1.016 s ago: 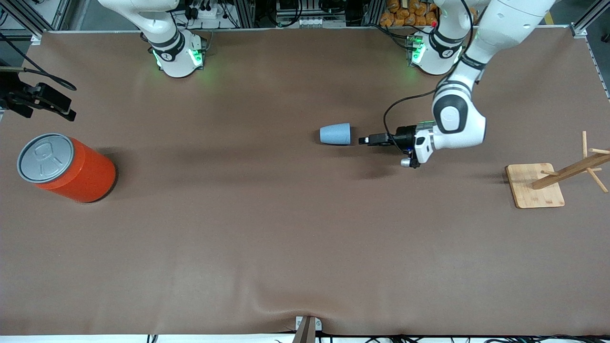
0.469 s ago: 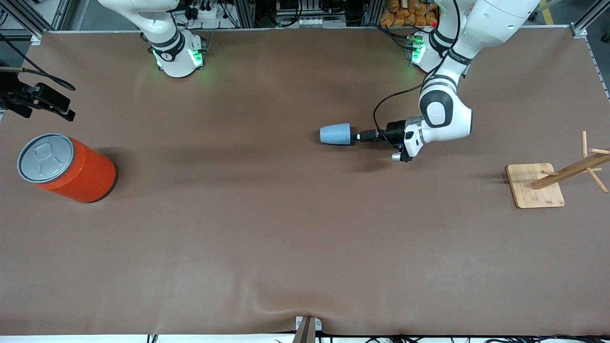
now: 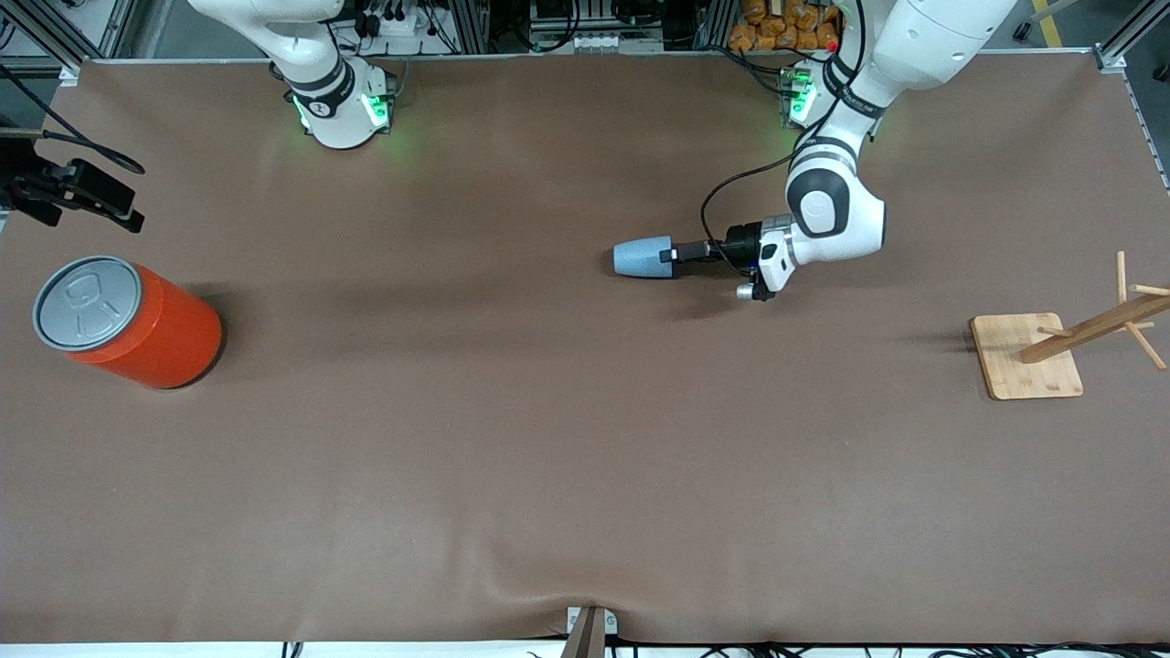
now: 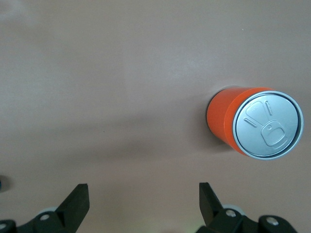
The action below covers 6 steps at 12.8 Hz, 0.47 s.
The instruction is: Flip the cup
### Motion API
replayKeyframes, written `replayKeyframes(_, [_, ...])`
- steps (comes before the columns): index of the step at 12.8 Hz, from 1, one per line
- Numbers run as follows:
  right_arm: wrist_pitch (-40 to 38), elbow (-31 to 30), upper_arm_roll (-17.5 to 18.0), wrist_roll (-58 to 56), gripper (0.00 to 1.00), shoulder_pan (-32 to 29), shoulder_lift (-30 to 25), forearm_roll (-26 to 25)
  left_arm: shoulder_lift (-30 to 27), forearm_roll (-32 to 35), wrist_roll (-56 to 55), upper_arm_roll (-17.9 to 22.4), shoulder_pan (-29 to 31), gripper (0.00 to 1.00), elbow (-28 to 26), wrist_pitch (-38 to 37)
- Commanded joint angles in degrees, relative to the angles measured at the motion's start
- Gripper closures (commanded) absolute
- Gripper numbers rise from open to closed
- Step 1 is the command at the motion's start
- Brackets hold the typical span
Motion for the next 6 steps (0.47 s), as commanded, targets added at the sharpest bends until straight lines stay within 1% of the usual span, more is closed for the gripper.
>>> replayKeyframes(1, [-0.79, 0.79, 0.57, -0.74, 0.0, -0.66, 0.06, -0.31, 1.93, -2.25, 2.4, -0.18, -0.53, 0.39, 0.62, 0.96])
replayKeyframes(2, [-0.79, 0.79, 0.57, -0.74, 0.0, -0.66, 0.06, -0.31, 2.1, -2.25, 2.57, -0.09, -0.71, 0.48, 0.71, 0.96])
replayKeyframes(3, [-0.79, 0.79, 0.57, -0.56, 0.0, -0.75, 0.06, -0.23, 2.11, -2.25, 2.58, -0.09, -1.23, 0.68, 0.79, 0.96])
replayKeyframes(4, [-0.88, 0.79, 0.57, -0.56, 0.0, -0.66, 0.06, -0.23, 2.11, -2.25, 2.58, -0.09, -1.41, 0.92, 0.88, 0.96])
replayKeyframes(5, [-0.79, 0.79, 0.57, -0.56, 0.0, -0.83, 0.06, -0.23, 2.11, -2.25, 2.58, -0.09, -1.41, 1.0, 1.23, 0.96])
replayKeyframes(6, [-0.79, 0.79, 0.57, -0.39, 0.0, -0.84, 0.06, -0.23, 2.28, -2.33, 2.49, -0.09, -1.59, 1.0, 1.49, 1.31])
